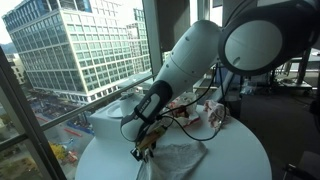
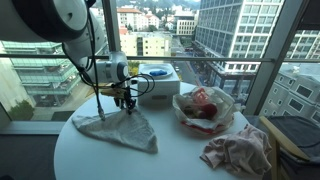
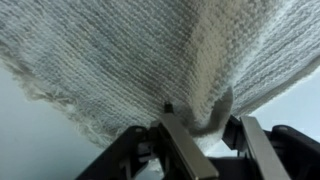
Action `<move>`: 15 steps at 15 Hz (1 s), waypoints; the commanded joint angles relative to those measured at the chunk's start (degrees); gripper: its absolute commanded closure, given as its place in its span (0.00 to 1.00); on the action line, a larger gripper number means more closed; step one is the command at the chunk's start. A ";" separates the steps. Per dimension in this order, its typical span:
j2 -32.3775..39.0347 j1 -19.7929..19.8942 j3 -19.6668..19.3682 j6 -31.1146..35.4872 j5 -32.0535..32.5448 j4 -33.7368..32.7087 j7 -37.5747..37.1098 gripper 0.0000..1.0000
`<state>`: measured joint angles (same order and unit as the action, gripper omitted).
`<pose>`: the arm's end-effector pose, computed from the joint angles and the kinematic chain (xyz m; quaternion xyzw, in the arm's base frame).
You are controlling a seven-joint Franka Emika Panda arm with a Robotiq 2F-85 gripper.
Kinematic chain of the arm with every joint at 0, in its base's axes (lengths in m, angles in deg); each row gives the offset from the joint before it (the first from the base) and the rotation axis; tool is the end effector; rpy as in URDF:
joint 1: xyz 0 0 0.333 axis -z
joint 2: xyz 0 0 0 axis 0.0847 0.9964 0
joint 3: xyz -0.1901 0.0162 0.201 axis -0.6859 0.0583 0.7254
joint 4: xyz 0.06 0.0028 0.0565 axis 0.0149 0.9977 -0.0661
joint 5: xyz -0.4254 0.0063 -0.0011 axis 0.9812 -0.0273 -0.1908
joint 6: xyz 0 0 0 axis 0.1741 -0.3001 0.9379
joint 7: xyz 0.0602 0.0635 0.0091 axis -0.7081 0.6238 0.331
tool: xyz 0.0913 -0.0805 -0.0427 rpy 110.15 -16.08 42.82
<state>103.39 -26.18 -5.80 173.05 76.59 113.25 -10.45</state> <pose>0.6579 0.2489 0.0143 0.9972 0.0473 -0.0124 0.0569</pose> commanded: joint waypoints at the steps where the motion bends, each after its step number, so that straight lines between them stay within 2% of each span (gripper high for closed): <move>1: -0.82 -0.79 -0.74 -0.64 -0.09 0.52 -0.97 0.34; 2: -0.87 -0.77 -0.81 -0.64 -0.10 0.49 -1.08 0.33; 3: -1.02 -0.72 -0.91 -0.66 -0.18 0.51 -1.31 0.28; 7: -2.12 -0.69 -1.14 -0.87 -0.30 1.08 -1.90 0.01; 14: -4.08 -0.82 -1.30 -1.49 -0.15 2.42 -2.94 0.00; 15: -4.13 -0.76 -1.29 -1.71 -0.16 2.48 -3.00 0.07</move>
<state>101.50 -26.25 -6.31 172.32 76.60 113.73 -12.21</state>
